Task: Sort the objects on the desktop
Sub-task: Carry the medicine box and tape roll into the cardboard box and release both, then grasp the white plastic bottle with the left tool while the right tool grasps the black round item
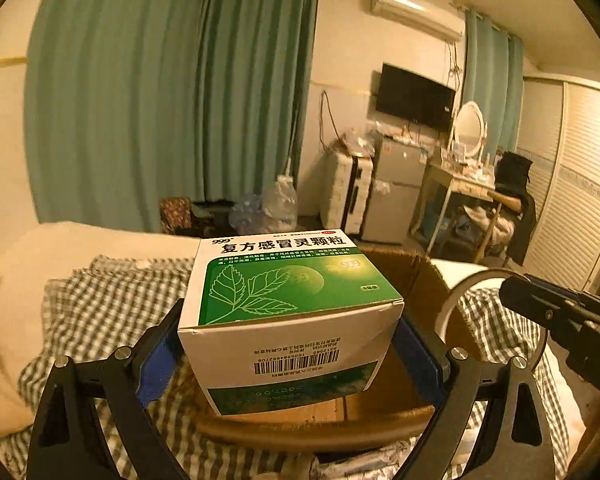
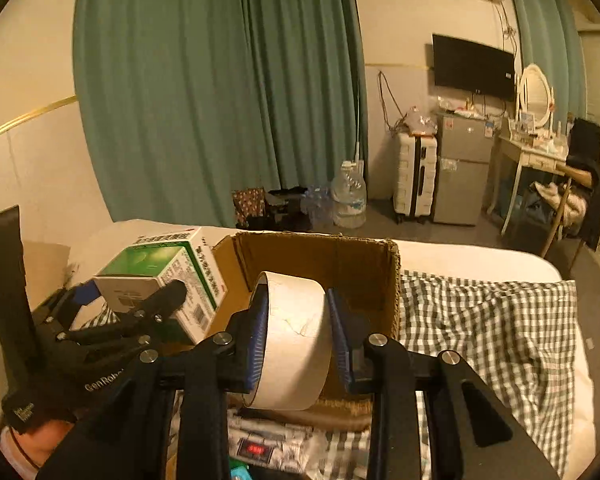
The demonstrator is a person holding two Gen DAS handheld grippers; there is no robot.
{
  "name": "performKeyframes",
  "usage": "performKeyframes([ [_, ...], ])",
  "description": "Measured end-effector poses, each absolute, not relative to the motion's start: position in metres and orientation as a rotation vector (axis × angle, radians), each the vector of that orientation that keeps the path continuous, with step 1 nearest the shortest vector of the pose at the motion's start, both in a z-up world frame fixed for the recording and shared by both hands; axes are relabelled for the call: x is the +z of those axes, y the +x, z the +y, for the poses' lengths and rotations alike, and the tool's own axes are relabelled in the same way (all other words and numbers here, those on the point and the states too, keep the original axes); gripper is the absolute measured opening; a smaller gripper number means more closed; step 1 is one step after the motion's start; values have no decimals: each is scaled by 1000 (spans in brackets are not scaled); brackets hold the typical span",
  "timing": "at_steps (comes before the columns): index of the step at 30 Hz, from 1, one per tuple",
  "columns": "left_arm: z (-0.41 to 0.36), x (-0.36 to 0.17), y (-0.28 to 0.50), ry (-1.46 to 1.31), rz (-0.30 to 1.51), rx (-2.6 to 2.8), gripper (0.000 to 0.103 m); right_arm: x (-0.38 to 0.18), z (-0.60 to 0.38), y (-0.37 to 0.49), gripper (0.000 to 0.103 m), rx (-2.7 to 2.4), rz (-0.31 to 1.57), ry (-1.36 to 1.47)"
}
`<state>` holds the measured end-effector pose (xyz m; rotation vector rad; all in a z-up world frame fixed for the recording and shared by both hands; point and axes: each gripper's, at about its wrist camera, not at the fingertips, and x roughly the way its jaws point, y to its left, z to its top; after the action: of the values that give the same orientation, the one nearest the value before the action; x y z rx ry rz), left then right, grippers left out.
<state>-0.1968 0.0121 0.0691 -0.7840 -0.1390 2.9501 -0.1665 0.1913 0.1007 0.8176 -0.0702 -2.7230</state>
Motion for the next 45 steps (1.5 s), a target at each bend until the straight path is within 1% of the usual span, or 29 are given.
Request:
performKeyframes([
  [6,22,39,-215,-881,-117,2906,96,70,204,-197,29,-2669,-209,947],
  [10,26,31,-210,-881,-99,2880,97,60,212,-198,29,-2688,-207,970],
  [11,28,31,-210,-889,-98,2869,98,61,214,-198,34,-2685,-212,980],
  [12,30,30,-211,-908,-93,2859,99,61,216,-199,55,-2683,-223,987],
  [13,30,30,-211,-930,-86,2856,99,63,221,-195,63,-2688,-253,962],
  [14,31,32,-210,-946,-75,2857,100,64,225,-192,66,-2696,-267,943],
  [16,30,36,-204,-947,-53,2862,102,71,230,-186,66,-2714,-258,930],
  [23,32,63,-168,-883,44,2890,103,92,247,-151,66,-2753,-226,887],
  [28,25,71,-130,-885,82,2887,103,87,249,-108,66,-2735,-135,890],
  [32,12,59,-100,-931,47,2882,103,63,244,-79,67,-2705,-82,939],
  [36,0,26,-76,-999,10,2882,103,23,236,-60,67,-2652,-47,1017],
  [42,8,-29,-71,-1149,-7,2862,103,-30,218,-61,67,-2529,0,1150],
  [45,14,-52,-73,-1199,-32,2829,103,-52,212,-65,67,-2485,60,1192],
])
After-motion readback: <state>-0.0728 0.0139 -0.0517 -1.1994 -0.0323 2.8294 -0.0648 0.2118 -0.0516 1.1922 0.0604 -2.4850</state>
